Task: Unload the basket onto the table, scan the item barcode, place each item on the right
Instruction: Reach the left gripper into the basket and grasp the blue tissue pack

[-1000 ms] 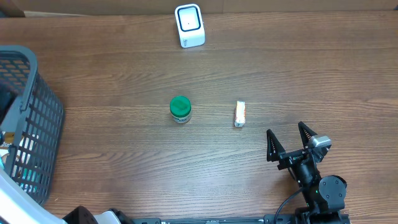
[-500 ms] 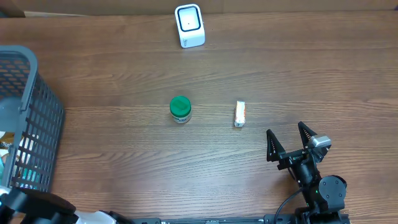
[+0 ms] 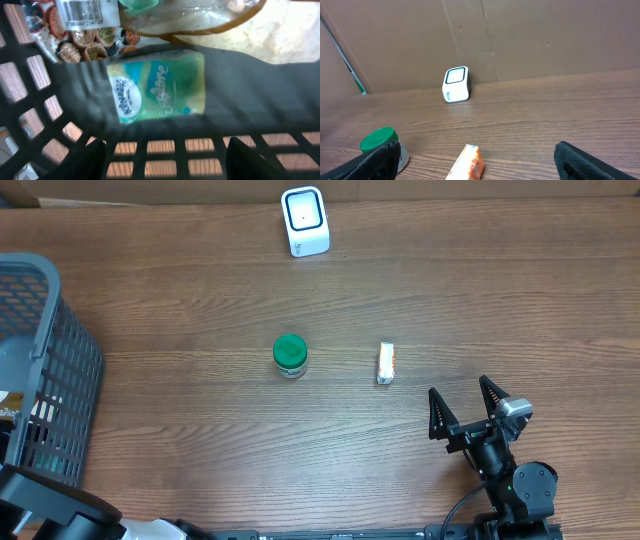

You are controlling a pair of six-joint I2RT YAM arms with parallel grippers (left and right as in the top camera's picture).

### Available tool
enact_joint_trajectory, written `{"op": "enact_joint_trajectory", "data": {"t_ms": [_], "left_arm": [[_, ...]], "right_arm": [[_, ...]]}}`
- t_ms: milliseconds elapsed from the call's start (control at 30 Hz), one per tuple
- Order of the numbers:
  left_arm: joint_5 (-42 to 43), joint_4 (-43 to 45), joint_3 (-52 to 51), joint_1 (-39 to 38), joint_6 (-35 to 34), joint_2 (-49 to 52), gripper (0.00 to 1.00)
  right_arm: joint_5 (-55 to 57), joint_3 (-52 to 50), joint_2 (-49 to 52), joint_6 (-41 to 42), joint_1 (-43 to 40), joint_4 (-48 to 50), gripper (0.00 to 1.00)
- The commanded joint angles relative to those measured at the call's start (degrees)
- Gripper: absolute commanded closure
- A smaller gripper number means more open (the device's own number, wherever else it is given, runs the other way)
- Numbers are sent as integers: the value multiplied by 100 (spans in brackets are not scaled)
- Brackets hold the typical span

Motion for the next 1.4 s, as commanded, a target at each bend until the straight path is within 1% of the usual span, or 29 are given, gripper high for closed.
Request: {"op": "enact_joint_trajectory", "data": {"t_ms": [0,133,300,367,533,600,733,767,867,967,1100,1200,1267,1300,1367], "left_arm": [[-96,251,-260,-7,249,7,40],[-98,581,-426,-7,289,11,40],[-101,789,-476,-7,332,133,43],[-96,903,-476,-9,330,286,47],[-98,964,-476,-46,328,726,53],[-101,964,-476,-70,328,898,62],[-96,940,-472,-85,328,1014,92],[-96,925,-461,-87,328,1012,96],[-96,745,-326,-87,330,1012,96],[-70,380,4,-87,328,999,96],[111,-684,1102,-87,330,990,95],[435,-1344,1974,-87,330,940,96],[872,-1794,2680,-87,330,839,96],[1241,-2011,3082,-87,330,741,96],[1803,-2197,3567,-87,330,542,96]], "right_arm": [[52,-61,-57,13,31,22,0],[52,-61,-57,13,31,22,0],[52,-61,-57,13,31,22,0],[52,-61,-57,13,31,22,0],[52,-61,-57,13,31,22,0],[52,-61,-57,13,31,22,0],[52,-61,-57,13,31,22,0],[52,-61,-57,13,31,22,0],[52,-61,-57,13,31,22,0],[52,-61,-57,13,31,22,0],[52,-61,-57,13,31,22,0],[52,-61,-57,13,31,22,0],[52,-61,-57,13,31,22,0],[52,-61,-57,13,31,22,0],[52,-61,-57,13,31,22,0]]}}
